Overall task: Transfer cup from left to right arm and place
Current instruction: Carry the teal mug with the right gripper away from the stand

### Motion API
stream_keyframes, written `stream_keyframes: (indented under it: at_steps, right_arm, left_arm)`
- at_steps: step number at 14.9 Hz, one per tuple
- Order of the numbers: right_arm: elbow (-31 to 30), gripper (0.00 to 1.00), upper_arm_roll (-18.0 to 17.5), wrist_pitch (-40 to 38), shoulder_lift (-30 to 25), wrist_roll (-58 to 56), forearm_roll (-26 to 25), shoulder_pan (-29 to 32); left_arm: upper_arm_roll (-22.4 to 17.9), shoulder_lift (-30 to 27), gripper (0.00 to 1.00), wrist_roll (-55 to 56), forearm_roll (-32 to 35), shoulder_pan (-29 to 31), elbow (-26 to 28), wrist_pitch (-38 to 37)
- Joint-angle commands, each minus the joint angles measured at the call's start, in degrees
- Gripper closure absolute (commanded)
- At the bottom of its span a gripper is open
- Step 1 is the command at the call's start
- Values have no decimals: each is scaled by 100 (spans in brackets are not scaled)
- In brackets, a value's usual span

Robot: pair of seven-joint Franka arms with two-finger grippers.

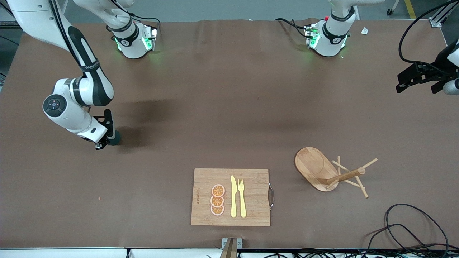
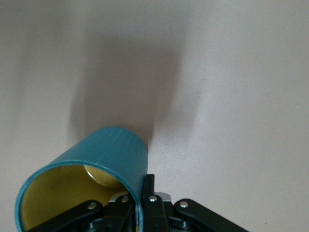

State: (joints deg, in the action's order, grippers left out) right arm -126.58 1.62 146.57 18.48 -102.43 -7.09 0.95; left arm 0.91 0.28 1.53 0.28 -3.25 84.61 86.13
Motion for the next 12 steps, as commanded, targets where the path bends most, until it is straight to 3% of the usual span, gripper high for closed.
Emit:
stream_keyframes:
  at_steps: [1, 4, 8, 12]
  right_arm:
    - [-15, 1, -74, 64, 6, -137, -55, 203]
    - [-15, 0, -74, -23, -11, -93, -38, 221]
    - [247, 0, -65, -900, -125, 99, 620, 186]
    - [371, 0, -65, -1534, -467, 1292, 657, 107]
  left_arm:
    - [32, 7, 0, 49, 25, -9, -85, -79]
    - [32, 7, 0, 31, 69, 26, -85, -61]
    - [5, 7, 0, -83, -19, 53, -85, -52]
    - [23, 25, 0, 22, -10, -44, -85, -52]
